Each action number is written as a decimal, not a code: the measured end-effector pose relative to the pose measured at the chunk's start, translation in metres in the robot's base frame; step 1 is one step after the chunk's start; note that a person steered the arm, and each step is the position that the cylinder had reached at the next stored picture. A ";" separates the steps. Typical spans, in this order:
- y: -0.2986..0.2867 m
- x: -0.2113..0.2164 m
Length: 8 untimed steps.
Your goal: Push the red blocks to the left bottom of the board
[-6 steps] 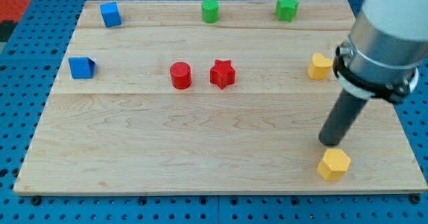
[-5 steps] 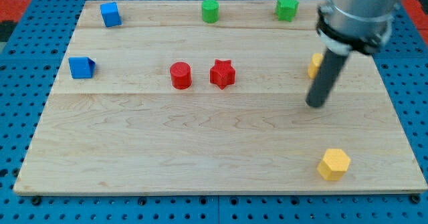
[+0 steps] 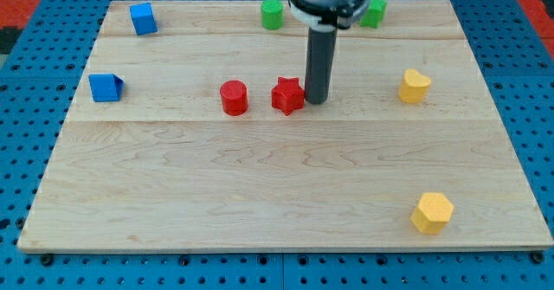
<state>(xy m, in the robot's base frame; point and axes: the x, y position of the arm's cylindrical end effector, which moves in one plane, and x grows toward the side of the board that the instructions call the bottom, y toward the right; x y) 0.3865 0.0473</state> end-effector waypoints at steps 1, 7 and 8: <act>-0.052 -0.012; -0.122 0.105; -0.105 0.081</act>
<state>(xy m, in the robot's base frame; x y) 0.4677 -0.0580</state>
